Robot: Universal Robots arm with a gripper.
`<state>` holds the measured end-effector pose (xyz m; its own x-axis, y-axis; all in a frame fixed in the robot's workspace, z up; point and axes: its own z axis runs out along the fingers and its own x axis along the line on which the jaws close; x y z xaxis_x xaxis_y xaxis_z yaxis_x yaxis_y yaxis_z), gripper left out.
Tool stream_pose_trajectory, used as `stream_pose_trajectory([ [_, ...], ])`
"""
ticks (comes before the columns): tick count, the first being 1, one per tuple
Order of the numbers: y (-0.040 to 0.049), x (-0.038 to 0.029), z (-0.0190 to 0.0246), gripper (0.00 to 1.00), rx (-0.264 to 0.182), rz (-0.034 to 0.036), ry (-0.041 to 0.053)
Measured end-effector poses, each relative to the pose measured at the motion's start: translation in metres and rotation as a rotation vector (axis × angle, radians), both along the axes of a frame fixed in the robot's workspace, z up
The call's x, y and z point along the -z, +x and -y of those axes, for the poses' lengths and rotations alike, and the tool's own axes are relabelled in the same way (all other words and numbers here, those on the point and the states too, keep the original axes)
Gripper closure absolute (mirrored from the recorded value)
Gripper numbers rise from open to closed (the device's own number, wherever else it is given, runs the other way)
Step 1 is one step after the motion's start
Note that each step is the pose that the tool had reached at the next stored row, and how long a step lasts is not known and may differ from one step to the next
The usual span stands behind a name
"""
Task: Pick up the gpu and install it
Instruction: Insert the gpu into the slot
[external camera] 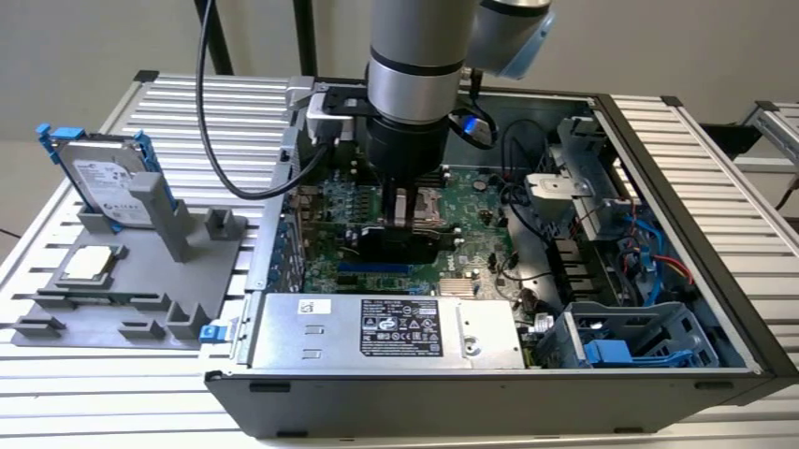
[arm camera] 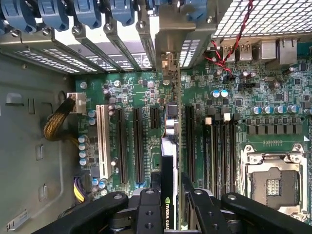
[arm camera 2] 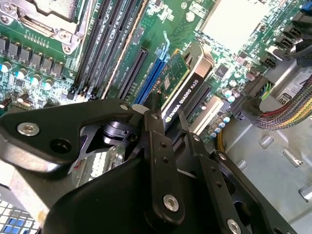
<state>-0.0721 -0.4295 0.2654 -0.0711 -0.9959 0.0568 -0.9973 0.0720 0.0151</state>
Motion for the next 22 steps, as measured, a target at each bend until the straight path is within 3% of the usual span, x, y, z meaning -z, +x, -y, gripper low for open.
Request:
stream_pose_trajectory([
  [9, -0.0004, 0.001, 0.001, 1.0, 0.0, -0.0006, 0.0005],
  [18, 0.0055, 0.0009, 0.0012, 1.0, 0.0, -0.0053, 0.0003],
  [22, 0.0056, 0.0009, 0.005, 1.0, 0.0, -0.0055, 0.0003],
])
